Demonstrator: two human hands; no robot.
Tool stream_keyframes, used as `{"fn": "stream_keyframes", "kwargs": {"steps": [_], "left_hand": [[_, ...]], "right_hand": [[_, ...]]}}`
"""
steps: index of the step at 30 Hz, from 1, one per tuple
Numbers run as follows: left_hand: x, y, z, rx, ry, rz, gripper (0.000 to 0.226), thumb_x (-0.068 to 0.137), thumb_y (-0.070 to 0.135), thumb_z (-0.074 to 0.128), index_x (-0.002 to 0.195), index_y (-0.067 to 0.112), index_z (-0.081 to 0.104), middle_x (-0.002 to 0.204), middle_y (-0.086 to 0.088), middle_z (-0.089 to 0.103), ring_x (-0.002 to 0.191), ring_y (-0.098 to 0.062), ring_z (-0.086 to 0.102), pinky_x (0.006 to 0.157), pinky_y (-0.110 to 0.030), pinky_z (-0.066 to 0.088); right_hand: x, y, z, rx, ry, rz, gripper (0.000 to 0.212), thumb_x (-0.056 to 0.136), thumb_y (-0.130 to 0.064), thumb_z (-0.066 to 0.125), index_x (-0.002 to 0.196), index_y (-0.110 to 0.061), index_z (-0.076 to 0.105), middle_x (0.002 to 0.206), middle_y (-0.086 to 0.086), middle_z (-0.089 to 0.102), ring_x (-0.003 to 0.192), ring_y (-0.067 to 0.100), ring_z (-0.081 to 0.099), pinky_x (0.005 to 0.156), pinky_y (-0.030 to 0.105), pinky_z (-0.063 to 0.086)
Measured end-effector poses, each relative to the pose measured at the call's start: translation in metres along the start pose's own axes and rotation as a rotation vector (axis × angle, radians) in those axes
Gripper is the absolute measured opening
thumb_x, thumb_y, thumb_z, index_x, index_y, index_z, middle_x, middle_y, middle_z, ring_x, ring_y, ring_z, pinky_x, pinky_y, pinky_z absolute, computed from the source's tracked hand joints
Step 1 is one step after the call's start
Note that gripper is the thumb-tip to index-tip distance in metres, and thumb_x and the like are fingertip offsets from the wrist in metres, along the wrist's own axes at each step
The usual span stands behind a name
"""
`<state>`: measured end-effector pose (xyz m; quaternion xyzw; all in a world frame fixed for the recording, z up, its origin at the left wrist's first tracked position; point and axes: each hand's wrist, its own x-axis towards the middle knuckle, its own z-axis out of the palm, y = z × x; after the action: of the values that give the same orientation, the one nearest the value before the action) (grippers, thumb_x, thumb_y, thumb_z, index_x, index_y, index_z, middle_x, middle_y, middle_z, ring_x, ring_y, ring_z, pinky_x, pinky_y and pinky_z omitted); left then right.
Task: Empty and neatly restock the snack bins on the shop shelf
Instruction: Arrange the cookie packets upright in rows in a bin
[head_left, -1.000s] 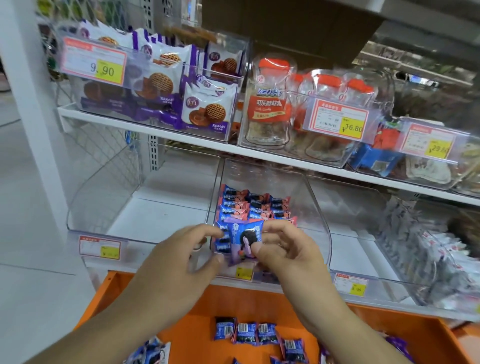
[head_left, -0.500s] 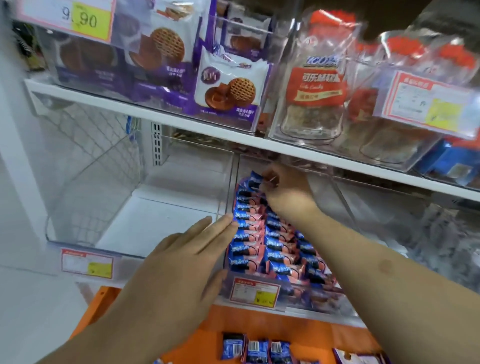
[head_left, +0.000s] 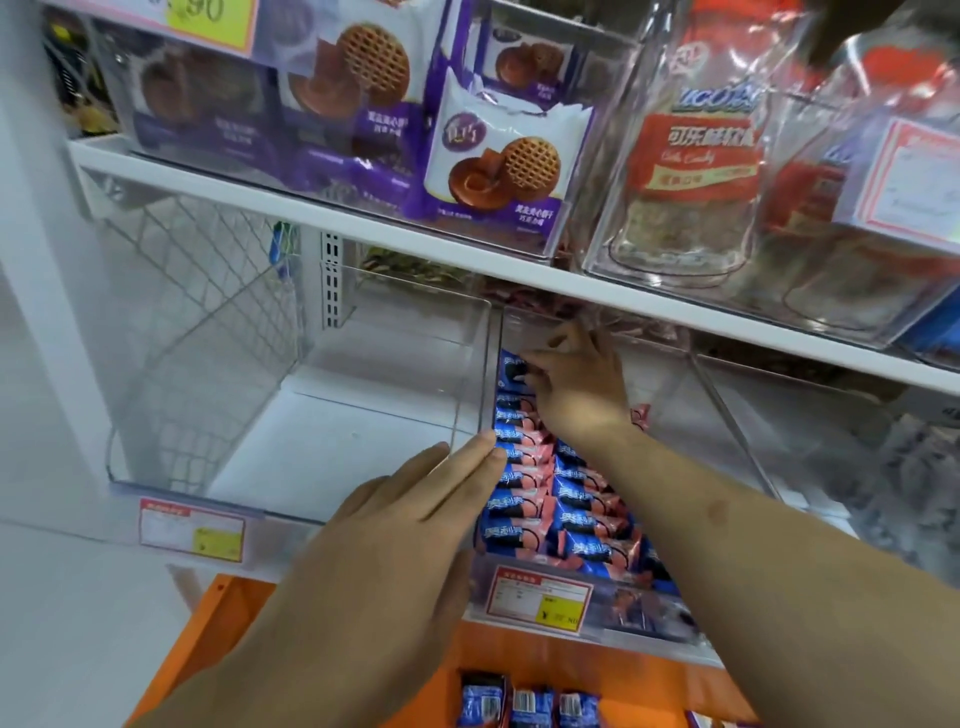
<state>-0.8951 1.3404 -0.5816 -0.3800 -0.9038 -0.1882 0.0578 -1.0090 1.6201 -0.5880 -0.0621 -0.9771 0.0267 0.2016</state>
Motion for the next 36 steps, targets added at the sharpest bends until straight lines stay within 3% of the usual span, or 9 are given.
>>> {"fn": "stream_keyframes", "kwargs": {"steps": [3, 10, 13, 17, 22, 24, 28, 31, 36], "left_hand": [[-0.003, 0.003, -0.002, -0.035, 0.012, 0.005, 0.080, 0.107, 0.050, 0.035, 0.151, 0.052, -0.032, 0.159, 0.038, -0.030, 0.151, 0.007, -0.015, 0.111, -0.015, -0.006], [-0.007, 0.011, -0.006, -0.063, 0.016, -0.002, 0.081, 0.106, 0.050, 0.037, 0.154, 0.050, -0.028, 0.158, 0.037, -0.034, 0.151, 0.006, -0.022, 0.121, -0.020, -0.003], [-0.010, 0.022, -0.008, -0.113, 0.057, 0.022, 0.076, 0.105, 0.047, 0.043, 0.163, 0.045, -0.006, 0.168, 0.027, -0.016, 0.157, -0.002, -0.011, 0.128, -0.032, 0.008], [-0.025, 0.044, -0.014, -0.210, 0.117, 0.103, 0.061, 0.101, 0.042, 0.053, 0.159, 0.032, 0.035, 0.163, 0.016, 0.030, 0.148, -0.007, 0.032, 0.119, -0.031, 0.034], [-0.064, 0.055, 0.075, -0.298, -0.281, 0.046, 0.061, 0.091, 0.060, 0.061, 0.147, 0.043, 0.044, 0.143, 0.030, 0.042, 0.132, -0.005, 0.049, 0.107, -0.031, 0.044], [-0.081, 0.050, 0.109, -0.238, -0.412, 0.029, 0.059, 0.092, 0.059, 0.063, 0.147, 0.046, 0.045, 0.129, 0.027, 0.047, 0.129, -0.011, 0.055, 0.096, -0.029, 0.047], [-0.112, 0.034, 0.134, -0.183, -0.578, -0.051, 0.053, 0.103, 0.047, 0.059, 0.152, 0.035, 0.043, 0.157, 0.015, 0.040, 0.143, -0.012, 0.042, 0.115, -0.034, 0.040], [-0.130, 0.024, 0.168, -0.166, -0.764, -0.100, 0.056, 0.100, 0.044, 0.065, 0.151, 0.037, 0.043, 0.160, 0.011, 0.039, 0.144, -0.016, 0.042, 0.115, -0.037, 0.040], [-0.146, 0.015, 0.231, -0.268, -0.960, -0.068, 0.070, 0.089, 0.040, 0.079, 0.151, 0.034, 0.047, 0.151, 0.014, 0.042, 0.137, -0.010, 0.044, 0.108, -0.022, 0.038]], "right_hand": [[-0.005, 0.001, -0.004, 0.030, -0.036, 0.004, 0.037, 0.100, -0.033, 0.063, 0.137, -0.040, 0.065, 0.138, -0.001, 0.045, 0.135, 0.029, 0.030, 0.111, 0.044, 0.037], [-0.046, 0.001, -0.038, 0.251, 0.036, -0.019, 0.050, 0.094, -0.031, 0.074, 0.142, -0.035, 0.063, 0.149, 0.006, 0.048, 0.139, 0.032, 0.038, 0.115, 0.042, 0.040], [-0.089, -0.001, -0.071, 0.361, 0.034, -0.022, 0.048, 0.093, -0.031, 0.076, 0.140, -0.031, 0.065, 0.142, 0.002, 0.056, 0.139, 0.022, 0.046, 0.117, 0.025, 0.034], [-0.173, -0.011, -0.122, 0.516, 0.070, -0.117, 0.038, 0.092, -0.019, 0.078, 0.129, -0.019, 0.071, 0.127, 0.002, 0.060, 0.122, 0.015, 0.058, 0.104, 0.026, 0.045], [-0.269, -0.009, -0.123, 0.580, -0.214, -0.172, 0.032, 0.092, -0.017, 0.077, 0.123, -0.019, 0.071, 0.110, -0.007, 0.065, 0.101, 0.007, 0.062, 0.083, 0.018, 0.048], [-0.295, 0.003, -0.093, 0.463, -0.421, -0.156, 0.037, 0.092, -0.025, 0.076, 0.128, -0.024, 0.069, 0.114, -0.008, 0.066, 0.104, 0.008, 0.061, 0.087, 0.016, 0.044], [-0.335, 0.036, -0.024, 0.275, -0.786, -0.014, 0.047, 0.097, -0.032, 0.069, 0.143, -0.028, 0.059, 0.145, 0.000, 0.057, 0.131, 0.023, 0.056, 0.107, 0.041, 0.048], [-0.351, 0.045, 0.019, 0.256, -0.900, 0.030, 0.053, 0.096, -0.024, 0.069, 0.147, -0.031, 0.055, 0.153, 0.001, 0.050, 0.136, 0.025, 0.053, 0.109, 0.043, 0.047], [-0.359, 0.035, 0.095, 0.332, -1.005, -0.051, 0.059, 0.099, -0.016, 0.067, 0.151, -0.036, 0.050, 0.163, -0.003, 0.039, 0.149, 0.022, 0.038, 0.116, 0.048, 0.043]]}}
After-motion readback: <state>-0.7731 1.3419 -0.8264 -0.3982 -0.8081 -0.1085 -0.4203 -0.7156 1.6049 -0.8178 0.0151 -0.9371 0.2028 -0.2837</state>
